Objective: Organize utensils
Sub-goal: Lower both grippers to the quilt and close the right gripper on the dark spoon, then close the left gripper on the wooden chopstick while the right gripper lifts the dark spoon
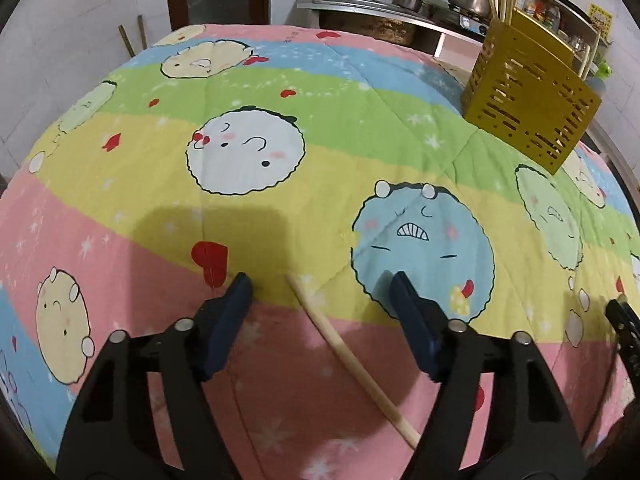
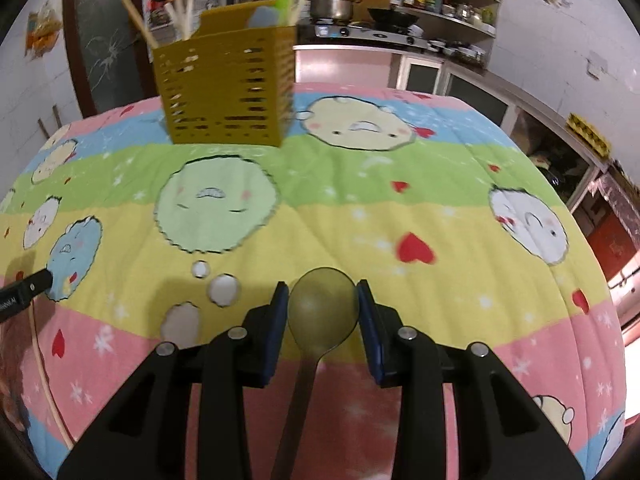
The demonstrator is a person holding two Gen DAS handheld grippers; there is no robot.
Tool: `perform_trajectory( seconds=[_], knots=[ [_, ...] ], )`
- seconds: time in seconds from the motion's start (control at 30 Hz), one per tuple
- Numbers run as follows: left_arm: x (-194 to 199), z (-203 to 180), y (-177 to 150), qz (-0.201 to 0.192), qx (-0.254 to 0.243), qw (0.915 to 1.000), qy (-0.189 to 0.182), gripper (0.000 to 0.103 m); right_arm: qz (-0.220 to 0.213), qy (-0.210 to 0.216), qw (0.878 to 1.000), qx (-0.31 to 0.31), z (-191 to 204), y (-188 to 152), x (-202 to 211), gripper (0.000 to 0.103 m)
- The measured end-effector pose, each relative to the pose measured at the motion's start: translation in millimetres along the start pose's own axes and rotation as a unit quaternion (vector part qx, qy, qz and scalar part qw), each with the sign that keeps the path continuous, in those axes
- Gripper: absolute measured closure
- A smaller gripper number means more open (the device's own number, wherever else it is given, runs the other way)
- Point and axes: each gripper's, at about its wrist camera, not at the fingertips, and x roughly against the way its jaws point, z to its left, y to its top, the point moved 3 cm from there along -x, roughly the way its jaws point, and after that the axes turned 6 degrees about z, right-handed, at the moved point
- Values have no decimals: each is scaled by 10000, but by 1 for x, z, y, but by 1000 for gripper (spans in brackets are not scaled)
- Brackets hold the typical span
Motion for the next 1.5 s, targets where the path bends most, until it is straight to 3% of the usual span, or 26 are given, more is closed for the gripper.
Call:
perform_trajectory(
  seconds=[0.1, 0.27, 0.33, 0.4, 0.63, 0.77, 1.03, 1.27, 1.5],
  knots=[
    [-1, -4, 1, 0, -16, 10000, 4, 52, 7, 35, 9999, -153, -8, -1, -3, 68],
    [-5, -6, 7, 10, -71, 10000, -65, 65, 26, 83, 9997, -248, -7, -3, -8, 68],
    [-6, -4, 11, 61, -51, 9999, -144, 75, -2, 50, 9997, -222, -5, -2, -7, 68],
    [-7, -5, 14, 128, -110, 9996, -236, 91, -31, 62, 9997, -227, -4, -2, -4, 68],
    [-10, -14, 18, 179, -303, 9990, -276, 94, -131, 85, 9995, -272, -1, -2, 2, 68],
    [-13, -22, 28, 233, -367, 9977, -515, 99, -155, 71, 9993, -334, -3, -1, 3, 68],
    [-7, -43, 43, 86, -682, 9927, -993, 100, -436, -13, 9979, -485, -12, 2, 18, 68],
    [31, -63, 59, -666, -1234, 9804, -1387, 100, -811, -45, 9952, -553, -14, 15, 36, 68],
    [73, -72, 83, -1472, -1543, 9613, -1744, 100, -1128, -15, 9919, -583, -9, 35, 42, 68]
  ],
)
